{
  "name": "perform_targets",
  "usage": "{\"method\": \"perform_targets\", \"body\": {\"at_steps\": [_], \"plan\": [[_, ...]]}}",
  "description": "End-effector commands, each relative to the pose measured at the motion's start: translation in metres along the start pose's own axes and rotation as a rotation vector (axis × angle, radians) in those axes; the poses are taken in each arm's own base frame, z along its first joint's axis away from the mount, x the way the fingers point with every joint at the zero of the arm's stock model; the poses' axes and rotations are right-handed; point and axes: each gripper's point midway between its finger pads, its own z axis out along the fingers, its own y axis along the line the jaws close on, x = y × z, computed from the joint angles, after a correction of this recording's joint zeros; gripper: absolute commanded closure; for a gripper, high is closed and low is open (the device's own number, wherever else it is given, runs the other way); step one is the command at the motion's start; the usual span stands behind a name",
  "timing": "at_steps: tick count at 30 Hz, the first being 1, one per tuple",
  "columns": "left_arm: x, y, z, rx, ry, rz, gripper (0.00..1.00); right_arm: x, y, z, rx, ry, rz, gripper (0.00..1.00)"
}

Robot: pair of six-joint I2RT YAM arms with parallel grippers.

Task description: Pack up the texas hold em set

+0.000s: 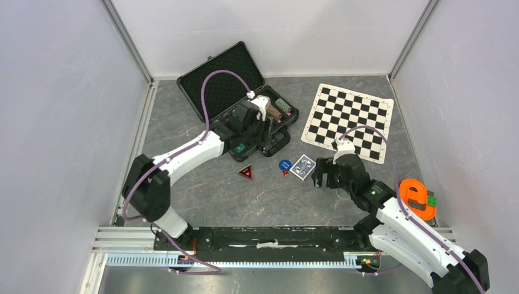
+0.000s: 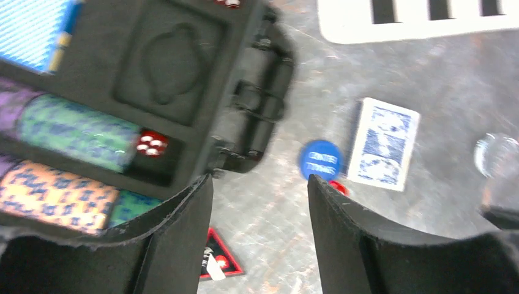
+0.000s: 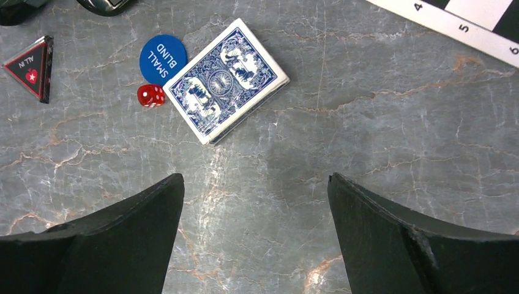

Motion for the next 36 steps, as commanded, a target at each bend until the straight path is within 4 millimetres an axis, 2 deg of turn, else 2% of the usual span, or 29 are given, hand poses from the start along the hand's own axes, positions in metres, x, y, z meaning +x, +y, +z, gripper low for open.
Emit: {"method": "perform_targets", "body": {"at_steps": [1, 9, 11, 13, 16, 19, 21, 22, 28, 36], "plan": [[-0.001, -0.048, -0.024, 0.123, -0.107, 0.113, 0.34, -0.028, 0.008, -0.007, -0.021, -0.063, -0.052, 0.07], [0.046, -0.073, -0.006, 0.188, -0.073, 0.239, 0.12, -0.032, -0.002, -0.016, 0.01, -0.116, -0.039, 0.06], [0.055, -0.08, -0.003, 0.205, -0.048, 0.299, 0.09, -0.031, -0.004, -0.018, 0.012, -0.132, -0.022, 0.05], [0.066, -0.085, 0.001, 0.214, -0.024, 0.363, 0.09, -0.029, -0.005, -0.02, 0.011, -0.147, -0.002, 0.05], [0.084, -0.102, 0.001, 0.332, 0.017, 0.473, 0.14, -0.03, -0.007, -0.022, 0.01, -0.169, 0.022, 0.05], [0.095, -0.112, 0.006, 0.385, 0.014, 0.554, 0.16, -0.031, -0.007, -0.025, 0.012, -0.181, 0.031, 0.05], [0.111, -0.126, 0.005, 0.519, 0.033, 0.642, 0.16, -0.032, -0.008, -0.025, 0.013, -0.185, 0.033, 0.05], [0.115, -0.128, 0.008, 0.532, 0.036, 0.669, 0.17, -0.032, -0.008, -0.026, 0.012, -0.185, 0.034, 0.05], [0.115, -0.126, 0.029, 0.487, 0.068, 0.668, 0.25, -0.033, -0.009, -0.027, 0.017, -0.189, 0.035, 0.04], [0.111, -0.125, 0.046, 0.444, 0.076, 0.662, 0.3, -0.034, -0.009, -0.028, 0.019, -0.193, 0.035, 0.04]]}}
